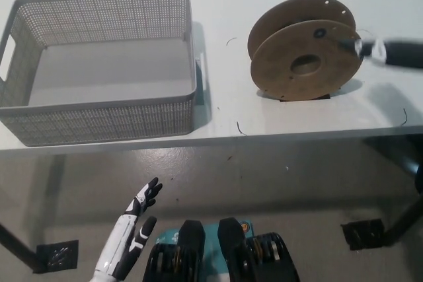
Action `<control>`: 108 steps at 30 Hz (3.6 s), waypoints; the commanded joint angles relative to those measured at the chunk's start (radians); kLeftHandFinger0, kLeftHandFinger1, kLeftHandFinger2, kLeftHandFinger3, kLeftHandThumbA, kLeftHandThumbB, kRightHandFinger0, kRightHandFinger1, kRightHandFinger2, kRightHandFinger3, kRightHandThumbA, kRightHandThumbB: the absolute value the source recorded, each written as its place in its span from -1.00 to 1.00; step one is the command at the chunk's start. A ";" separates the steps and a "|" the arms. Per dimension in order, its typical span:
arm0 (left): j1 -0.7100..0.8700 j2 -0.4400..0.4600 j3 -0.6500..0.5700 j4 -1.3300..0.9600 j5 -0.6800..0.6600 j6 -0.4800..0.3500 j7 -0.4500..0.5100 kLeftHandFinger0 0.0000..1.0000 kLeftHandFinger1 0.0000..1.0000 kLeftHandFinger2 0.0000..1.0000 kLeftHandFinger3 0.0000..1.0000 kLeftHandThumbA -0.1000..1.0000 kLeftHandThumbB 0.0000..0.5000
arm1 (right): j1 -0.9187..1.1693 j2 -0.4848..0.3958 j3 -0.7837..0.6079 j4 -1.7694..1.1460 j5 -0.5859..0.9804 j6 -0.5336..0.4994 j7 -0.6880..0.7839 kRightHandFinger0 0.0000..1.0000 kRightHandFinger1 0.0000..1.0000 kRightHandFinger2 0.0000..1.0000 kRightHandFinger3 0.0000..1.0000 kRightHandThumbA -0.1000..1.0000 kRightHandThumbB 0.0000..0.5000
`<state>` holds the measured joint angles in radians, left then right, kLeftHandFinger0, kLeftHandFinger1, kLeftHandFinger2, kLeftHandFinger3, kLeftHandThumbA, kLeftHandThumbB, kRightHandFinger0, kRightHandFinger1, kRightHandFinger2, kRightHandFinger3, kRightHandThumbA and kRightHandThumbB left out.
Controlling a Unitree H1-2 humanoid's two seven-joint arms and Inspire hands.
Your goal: Use the right hand to pick up a 3d printing filament and place it into a container on the left side
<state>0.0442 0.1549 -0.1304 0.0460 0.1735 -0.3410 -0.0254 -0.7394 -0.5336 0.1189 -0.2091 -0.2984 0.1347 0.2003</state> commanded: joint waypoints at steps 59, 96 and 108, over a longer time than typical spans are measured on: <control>0.026 0.039 0.005 -0.005 -0.017 -0.048 -0.064 1.00 1.00 1.00 1.00 1.00 0.88 | -0.863 0.220 0.591 1.480 -0.157 -0.049 0.857 1.00 1.00 1.00 1.00 1.00 0.91; -0.001 0.044 0.024 0.001 -0.032 -0.038 -0.075 1.00 1.00 1.00 1.00 1.00 0.90 | -0.578 0.292 0.580 1.566 -0.273 -0.255 -0.213 -0.88 0.23 0.97 0.82 -1.00 -0.23; 0.002 0.044 0.025 0.006 -0.024 -0.048 -0.075 1.00 1.00 1.00 1.00 1.00 0.82 | -0.691 0.259 0.426 1.571 -0.183 -0.271 -0.238 -0.97 0.00 0.84 0.83 -1.00 -0.37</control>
<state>0.0560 0.1824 -0.1116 0.0519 0.1578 -0.3465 -0.0959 -1.3650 -0.2272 0.5939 1.3484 -0.5037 -0.1154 0.0471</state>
